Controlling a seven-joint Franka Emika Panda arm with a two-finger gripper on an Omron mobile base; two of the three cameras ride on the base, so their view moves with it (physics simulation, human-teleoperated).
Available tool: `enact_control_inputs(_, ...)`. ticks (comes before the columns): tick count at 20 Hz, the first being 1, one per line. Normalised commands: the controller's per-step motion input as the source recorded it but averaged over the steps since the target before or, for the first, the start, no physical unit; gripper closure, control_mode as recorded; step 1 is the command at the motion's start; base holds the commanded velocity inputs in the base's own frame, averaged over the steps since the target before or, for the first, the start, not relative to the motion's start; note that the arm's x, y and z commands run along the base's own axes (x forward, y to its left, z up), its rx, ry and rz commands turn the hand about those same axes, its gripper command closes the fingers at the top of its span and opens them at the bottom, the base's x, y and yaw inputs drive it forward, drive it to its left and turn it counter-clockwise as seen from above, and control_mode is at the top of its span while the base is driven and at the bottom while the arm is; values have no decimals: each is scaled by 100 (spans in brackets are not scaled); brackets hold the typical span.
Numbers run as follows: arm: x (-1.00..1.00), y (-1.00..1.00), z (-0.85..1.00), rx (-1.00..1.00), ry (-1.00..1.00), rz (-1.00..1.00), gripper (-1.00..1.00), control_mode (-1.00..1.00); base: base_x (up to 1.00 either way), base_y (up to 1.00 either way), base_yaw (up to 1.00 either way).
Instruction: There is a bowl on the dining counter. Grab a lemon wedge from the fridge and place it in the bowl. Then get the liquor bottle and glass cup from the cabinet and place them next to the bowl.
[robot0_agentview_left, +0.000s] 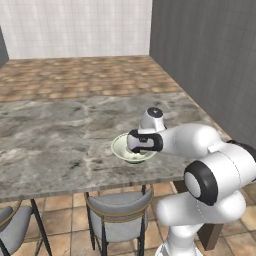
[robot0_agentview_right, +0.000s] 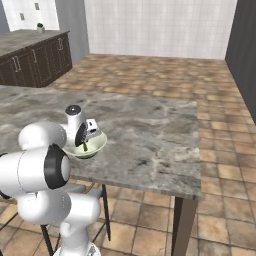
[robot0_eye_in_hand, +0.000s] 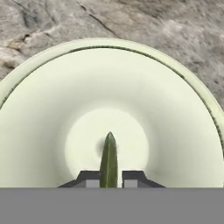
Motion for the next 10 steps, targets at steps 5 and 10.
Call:
enact_control_inputs(5, 0, 0, 4, 0, 2, 0, -100, -100, 0, 0, 0)
enact_control_inputs(10, -12, 0, 70, 0, 4, 0, -100, -100, 0, 0, 0)
